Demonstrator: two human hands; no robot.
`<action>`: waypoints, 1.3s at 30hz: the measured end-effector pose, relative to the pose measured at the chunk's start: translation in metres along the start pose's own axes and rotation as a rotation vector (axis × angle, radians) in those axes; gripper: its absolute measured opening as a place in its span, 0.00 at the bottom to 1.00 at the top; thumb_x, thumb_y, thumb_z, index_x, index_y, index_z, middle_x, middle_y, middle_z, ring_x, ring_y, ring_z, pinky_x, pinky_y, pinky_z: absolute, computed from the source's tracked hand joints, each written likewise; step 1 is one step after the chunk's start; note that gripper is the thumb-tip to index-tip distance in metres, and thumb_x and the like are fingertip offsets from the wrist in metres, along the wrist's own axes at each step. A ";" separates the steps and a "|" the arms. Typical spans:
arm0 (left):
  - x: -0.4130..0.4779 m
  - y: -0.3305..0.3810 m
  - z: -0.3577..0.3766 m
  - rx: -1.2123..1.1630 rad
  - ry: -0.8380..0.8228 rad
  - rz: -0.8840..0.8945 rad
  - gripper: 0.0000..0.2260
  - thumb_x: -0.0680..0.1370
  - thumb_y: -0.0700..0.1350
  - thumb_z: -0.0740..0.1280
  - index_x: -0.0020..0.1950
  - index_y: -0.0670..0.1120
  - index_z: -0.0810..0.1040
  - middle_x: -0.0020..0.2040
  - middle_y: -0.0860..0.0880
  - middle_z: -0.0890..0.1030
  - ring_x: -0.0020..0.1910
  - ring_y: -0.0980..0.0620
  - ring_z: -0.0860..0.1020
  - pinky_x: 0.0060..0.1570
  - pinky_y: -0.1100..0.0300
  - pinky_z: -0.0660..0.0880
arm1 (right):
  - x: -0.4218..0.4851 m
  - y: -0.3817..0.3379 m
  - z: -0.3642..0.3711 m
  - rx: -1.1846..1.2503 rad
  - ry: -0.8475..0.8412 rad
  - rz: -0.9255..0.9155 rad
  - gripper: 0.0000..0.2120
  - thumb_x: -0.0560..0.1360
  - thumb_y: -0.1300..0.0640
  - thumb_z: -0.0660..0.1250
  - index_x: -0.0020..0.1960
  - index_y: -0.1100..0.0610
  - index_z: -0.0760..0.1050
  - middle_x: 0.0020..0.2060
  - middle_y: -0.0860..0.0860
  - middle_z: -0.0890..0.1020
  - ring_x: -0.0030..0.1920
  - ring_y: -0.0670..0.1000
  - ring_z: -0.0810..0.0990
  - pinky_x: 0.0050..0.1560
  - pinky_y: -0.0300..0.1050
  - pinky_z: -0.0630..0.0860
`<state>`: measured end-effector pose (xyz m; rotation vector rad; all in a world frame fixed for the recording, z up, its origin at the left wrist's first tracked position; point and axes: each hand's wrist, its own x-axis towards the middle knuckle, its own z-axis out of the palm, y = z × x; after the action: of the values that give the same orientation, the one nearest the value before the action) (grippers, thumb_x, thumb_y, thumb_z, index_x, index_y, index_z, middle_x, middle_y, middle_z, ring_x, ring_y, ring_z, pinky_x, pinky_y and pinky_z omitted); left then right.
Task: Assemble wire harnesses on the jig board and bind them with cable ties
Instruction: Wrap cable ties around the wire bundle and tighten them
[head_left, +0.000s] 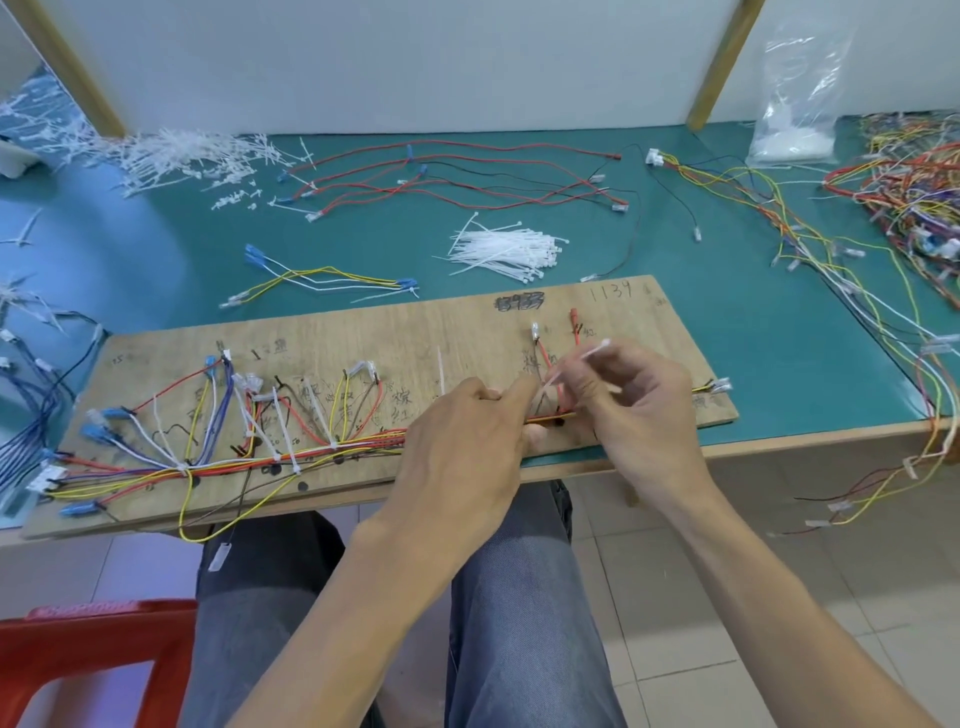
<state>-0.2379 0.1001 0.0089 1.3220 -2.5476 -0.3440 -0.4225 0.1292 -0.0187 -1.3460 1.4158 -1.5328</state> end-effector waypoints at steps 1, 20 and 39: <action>0.001 0.002 0.000 0.024 -0.002 -0.008 0.08 0.84 0.56 0.63 0.55 0.56 0.64 0.45 0.51 0.71 0.37 0.47 0.68 0.35 0.55 0.65 | 0.004 -0.001 -0.003 -0.026 0.066 -0.017 0.04 0.82 0.56 0.71 0.49 0.54 0.81 0.42 0.50 0.86 0.39 0.55 0.83 0.39 0.49 0.81; 0.015 0.037 -0.011 0.361 -0.051 -0.113 0.09 0.81 0.40 0.65 0.57 0.52 0.79 0.40 0.48 0.67 0.45 0.44 0.80 0.36 0.54 0.63 | 0.011 0.022 -0.008 -0.524 0.087 -0.201 0.05 0.78 0.56 0.76 0.54 0.53 0.86 0.44 0.49 0.80 0.45 0.46 0.81 0.48 0.45 0.78; -0.011 0.002 0.013 0.095 0.212 0.187 0.10 0.76 0.45 0.71 0.57 0.52 0.80 0.56 0.52 0.83 0.51 0.46 0.81 0.58 0.50 0.73 | 0.015 0.015 -0.020 -0.617 -0.143 -0.231 0.00 0.76 0.57 0.78 0.47 0.54 0.88 0.51 0.42 0.84 0.54 0.54 0.72 0.57 0.41 0.70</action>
<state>-0.2372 0.1112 -0.0039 1.0754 -2.5065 -0.0445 -0.4478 0.1182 -0.0270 -1.9976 1.7672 -1.1342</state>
